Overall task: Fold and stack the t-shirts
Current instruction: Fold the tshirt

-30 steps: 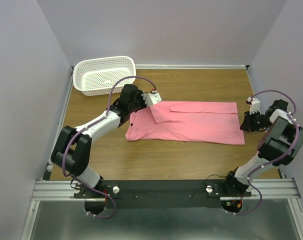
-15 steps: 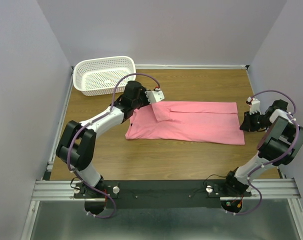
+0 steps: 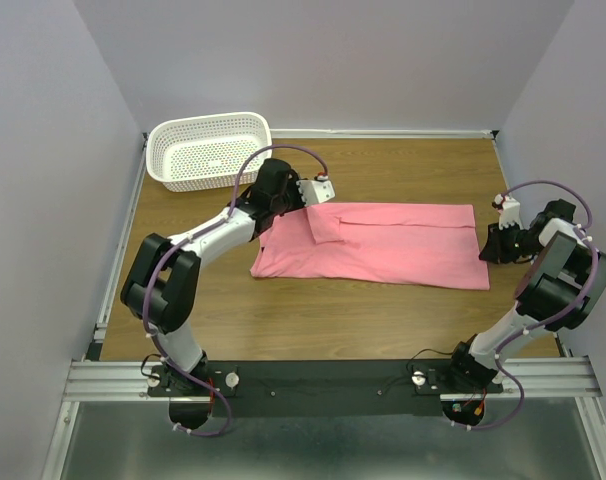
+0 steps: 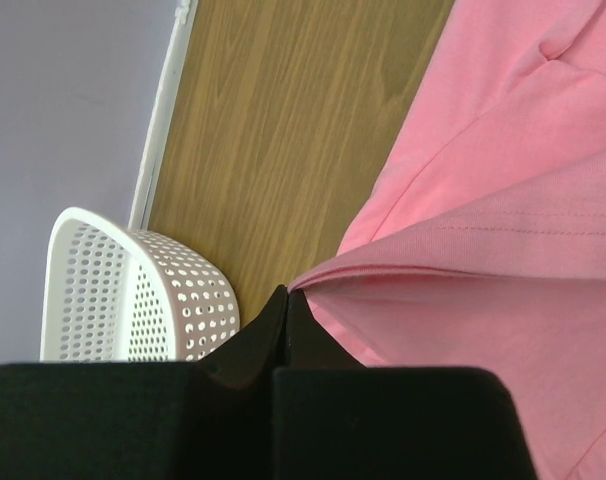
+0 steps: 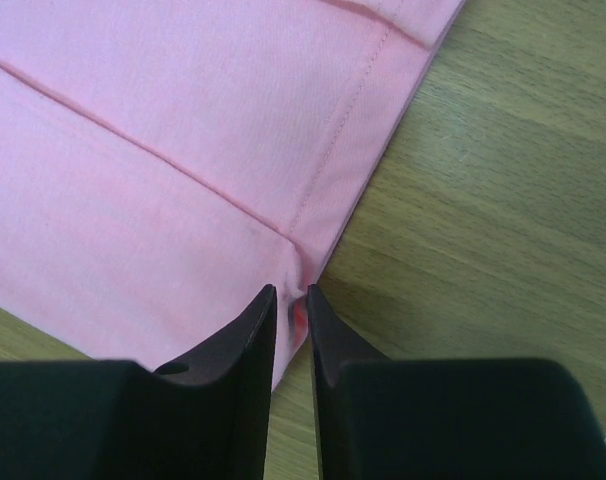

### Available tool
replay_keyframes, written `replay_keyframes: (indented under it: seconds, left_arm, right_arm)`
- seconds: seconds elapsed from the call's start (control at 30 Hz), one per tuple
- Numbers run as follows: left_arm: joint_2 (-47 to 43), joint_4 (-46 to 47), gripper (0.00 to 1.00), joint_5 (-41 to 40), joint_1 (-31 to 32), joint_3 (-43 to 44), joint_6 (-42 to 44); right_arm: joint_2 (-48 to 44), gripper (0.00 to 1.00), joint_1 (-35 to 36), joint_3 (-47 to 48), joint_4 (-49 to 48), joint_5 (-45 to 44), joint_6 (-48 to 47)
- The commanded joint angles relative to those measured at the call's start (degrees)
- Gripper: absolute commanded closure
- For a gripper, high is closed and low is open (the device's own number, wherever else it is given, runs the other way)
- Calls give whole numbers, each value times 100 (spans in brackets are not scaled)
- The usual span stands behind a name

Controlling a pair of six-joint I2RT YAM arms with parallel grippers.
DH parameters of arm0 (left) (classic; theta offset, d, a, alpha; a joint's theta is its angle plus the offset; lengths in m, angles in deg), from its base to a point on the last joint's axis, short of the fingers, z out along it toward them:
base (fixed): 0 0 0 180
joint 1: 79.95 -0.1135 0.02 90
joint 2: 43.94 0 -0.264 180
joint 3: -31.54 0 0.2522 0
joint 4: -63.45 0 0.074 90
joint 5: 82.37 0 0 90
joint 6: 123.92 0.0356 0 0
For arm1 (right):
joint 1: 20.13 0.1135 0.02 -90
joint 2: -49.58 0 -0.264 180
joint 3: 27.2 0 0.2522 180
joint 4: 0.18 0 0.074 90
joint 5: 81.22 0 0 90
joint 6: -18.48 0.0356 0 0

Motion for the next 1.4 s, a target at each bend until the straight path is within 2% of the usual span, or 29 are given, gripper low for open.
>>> replay_keyframes:
  seconds: [0.0,1.17,1.37]
  left_arm:
    - [141,-60,100,-106,69,229,92]
    - [861,-95,100,-177,272,933,65]
    - [967,-209,100,-203,263,1003,74]
  right_arm:
    - [95,74,-37,128,-85,134,53]
    - [8,69,-37,110,-102,90,53]
    - [-63,65,-37,101,-93,82,53]
